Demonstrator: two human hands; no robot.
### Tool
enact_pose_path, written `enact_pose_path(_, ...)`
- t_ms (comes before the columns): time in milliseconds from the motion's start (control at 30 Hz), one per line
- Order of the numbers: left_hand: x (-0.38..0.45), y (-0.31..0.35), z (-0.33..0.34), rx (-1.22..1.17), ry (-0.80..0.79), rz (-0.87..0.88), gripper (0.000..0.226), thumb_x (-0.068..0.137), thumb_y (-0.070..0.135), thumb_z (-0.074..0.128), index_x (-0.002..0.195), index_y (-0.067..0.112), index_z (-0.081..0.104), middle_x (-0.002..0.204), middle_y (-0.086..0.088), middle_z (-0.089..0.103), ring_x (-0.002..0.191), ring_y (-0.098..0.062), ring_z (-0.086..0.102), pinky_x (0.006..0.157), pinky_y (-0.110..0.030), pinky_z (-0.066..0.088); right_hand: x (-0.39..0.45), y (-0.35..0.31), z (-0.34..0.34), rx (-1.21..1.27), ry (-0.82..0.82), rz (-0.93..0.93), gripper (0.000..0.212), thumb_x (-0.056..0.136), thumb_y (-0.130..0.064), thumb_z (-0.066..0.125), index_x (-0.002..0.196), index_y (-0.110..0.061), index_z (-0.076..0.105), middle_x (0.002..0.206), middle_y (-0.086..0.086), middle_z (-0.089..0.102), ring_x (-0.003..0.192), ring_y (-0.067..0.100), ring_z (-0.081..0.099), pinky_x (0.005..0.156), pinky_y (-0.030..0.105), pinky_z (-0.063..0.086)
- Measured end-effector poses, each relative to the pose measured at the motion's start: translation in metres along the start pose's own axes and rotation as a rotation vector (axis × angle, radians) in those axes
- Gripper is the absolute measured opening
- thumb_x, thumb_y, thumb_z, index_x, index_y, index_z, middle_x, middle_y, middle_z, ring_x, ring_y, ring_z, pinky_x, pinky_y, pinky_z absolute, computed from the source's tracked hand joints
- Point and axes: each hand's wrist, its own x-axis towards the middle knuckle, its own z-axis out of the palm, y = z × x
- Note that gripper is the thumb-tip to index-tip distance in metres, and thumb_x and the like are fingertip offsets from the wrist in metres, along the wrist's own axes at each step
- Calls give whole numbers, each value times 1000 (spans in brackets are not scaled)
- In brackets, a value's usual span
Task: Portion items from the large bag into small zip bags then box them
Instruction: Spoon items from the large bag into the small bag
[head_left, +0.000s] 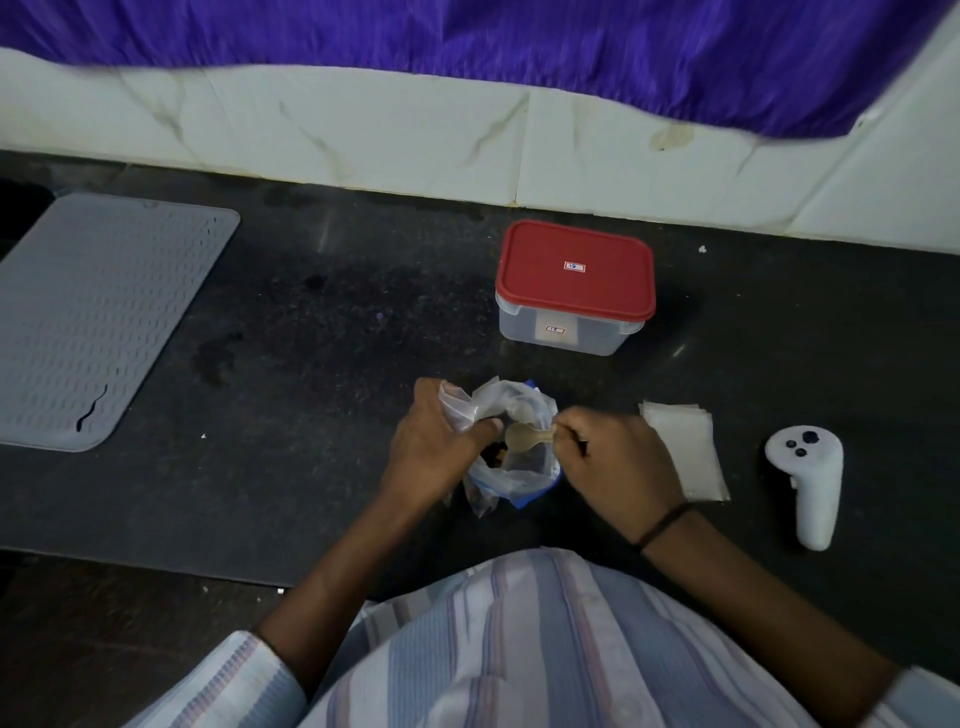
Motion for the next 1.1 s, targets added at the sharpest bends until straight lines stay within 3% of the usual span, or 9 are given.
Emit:
enact_pose_path(167, 5, -9, 3, -180, -24, -135, 41, 80, 19, 71, 115, 21, 50, 105, -3, 62, 95, -18, 62, 83, -40, 56, 8, -3, 14, -13, -56, 15, 14, 90, -27, 55, 79, -21, 63, 70, -6, 62, 63, 13, 59, 59, 35, 53)
enact_pose_path(367, 5, -11, 5, -410, -33, -160, 26, 84, 3, 63, 101, 20, 53, 93, -3, 60, 88, -19, 63, 72, -34, 54, 7, -3, 16, 61, -88, 1, 17, 95, -24, 52, 88, -17, 66, 75, 0, 66, 65, 13, 59, 58, 28, 47)
enact_pose_path(500, 7, -14, 6, -472, -51, -182, 30, 78, 5, 68, 98, 22, 54, 94, -7, 62, 101, -35, 67, 88, -52, 57, 3, 5, 21, 180, -112, 20, 18, 96, -24, 51, 90, -17, 66, 73, 0, 67, 65, 12, 61, 63, 33, 52)
enact_pose_path(567, 8, -15, 6, -468, -56, -173, 31, 78, 3, 68, 98, 22, 53, 93, -6, 61, 96, -32, 66, 83, -49, 58, 1, 8, 24, 282, -121, 69, 18, 97, -23, 51, 89, -17, 66, 70, -5, 66, 63, 5, 62, 65, 28, 53)
enact_pose_path(633, 7, -14, 7, -432, -49, -135, 30, 81, 0, 66, 99, 20, 51, 89, -3, 58, 85, -20, 63, 69, -36, 54, -1, 8, 25, 385, -111, 125, 18, 98, -20, 51, 90, -18, 68, 67, -7, 65, 61, -1, 61, 63, 17, 51)
enact_pose_path(733, 6, -14, 7, -352, -38, -95, 31, 83, 4, 67, 99, 22, 50, 88, 2, 57, 78, -11, 59, 62, -25, 46, -4, 6, 27, 500, -79, 198, 19, 98, -16, 51, 90, -18, 68, 65, -7, 65, 57, -2, 60, 61, 11, 47)
enact_pose_path(1000, 3, -15, 4, -263, -19, -4, 37, 81, 30, 78, 104, 29, 49, 99, 0, 62, 91, -14, 64, 72, -28, 51, -15, 11, 20, 688, -2, 383, 20, 97, -14, 51, 89, -18, 69, 62, 2, 64, 48, 5, 56, 50, 16, 45)
enact_pose_path(1100, -1, -11, 1, -225, 66, 79, 39, 80, 36, 78, 105, 31, 48, 101, 1, 62, 93, -13, 64, 73, -26, 51, -22, 11, 7, 758, 18, 445, 20, 97, -15, 52, 89, -16, 69, 59, 3, 63, 49, 9, 55, 50, 21, 46)
